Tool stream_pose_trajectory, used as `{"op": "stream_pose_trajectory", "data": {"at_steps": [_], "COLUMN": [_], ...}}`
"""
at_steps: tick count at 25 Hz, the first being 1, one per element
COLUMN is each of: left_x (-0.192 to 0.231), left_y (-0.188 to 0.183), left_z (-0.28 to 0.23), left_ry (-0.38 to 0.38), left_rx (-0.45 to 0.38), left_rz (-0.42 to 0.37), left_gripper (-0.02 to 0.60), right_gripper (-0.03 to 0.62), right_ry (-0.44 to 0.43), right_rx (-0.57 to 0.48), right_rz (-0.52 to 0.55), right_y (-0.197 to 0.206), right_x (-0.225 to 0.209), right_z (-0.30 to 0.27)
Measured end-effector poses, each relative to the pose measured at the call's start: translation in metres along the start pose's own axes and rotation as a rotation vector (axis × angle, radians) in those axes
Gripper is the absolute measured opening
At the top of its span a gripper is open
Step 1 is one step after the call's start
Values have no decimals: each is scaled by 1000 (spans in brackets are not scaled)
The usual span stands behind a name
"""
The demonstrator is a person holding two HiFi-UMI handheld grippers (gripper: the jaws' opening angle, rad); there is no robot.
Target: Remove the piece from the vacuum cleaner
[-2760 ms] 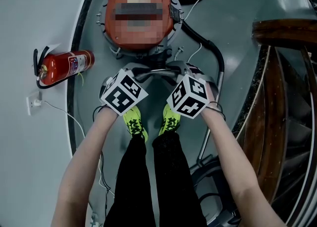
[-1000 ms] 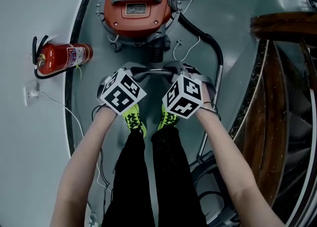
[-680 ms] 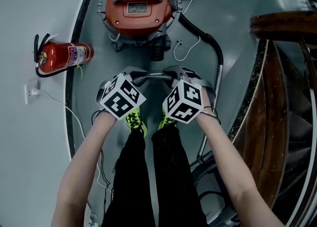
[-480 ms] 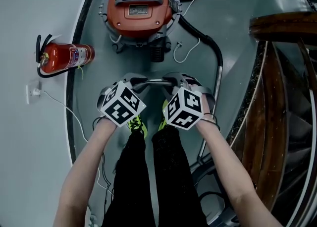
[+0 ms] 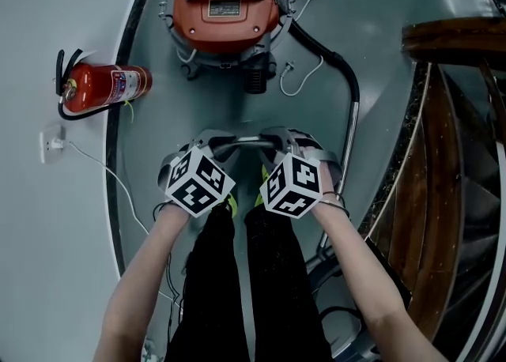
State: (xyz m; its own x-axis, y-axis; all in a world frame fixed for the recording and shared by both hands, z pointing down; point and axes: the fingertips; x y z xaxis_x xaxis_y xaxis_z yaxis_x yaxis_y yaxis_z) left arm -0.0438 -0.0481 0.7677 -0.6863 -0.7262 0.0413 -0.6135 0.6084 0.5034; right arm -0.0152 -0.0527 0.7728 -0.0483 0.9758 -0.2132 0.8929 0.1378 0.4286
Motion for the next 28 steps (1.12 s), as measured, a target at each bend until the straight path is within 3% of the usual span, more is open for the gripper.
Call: {"op": "stream_pose_trajectory", "data": {"at_steps": [12, 28], "left_x": [-17, 9], "left_y": [32, 44], "left_z": [-23, -66], "left_ry": [36, 76], "left_rx": [37, 84], "left_rz": [23, 16], "left_gripper": [58, 58], "right_gripper": [64, 66], "right_ry": [-63, -124], "right_rx": [19, 28], "right_rz": [-26, -119], "right_y": [20, 28], "right_x": [16, -17], "right_z": [-37, -75]}}
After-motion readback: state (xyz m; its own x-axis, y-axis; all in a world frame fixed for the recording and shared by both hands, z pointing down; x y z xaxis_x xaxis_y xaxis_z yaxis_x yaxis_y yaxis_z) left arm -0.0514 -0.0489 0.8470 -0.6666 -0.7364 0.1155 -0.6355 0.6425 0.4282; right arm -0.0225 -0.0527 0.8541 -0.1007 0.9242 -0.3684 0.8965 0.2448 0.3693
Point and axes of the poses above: the fingertips, and each gripper's own axes: z backward along the fingers, x to its left, y out of its underside, and after that the axes turned 13 degrees about -y, right-handed
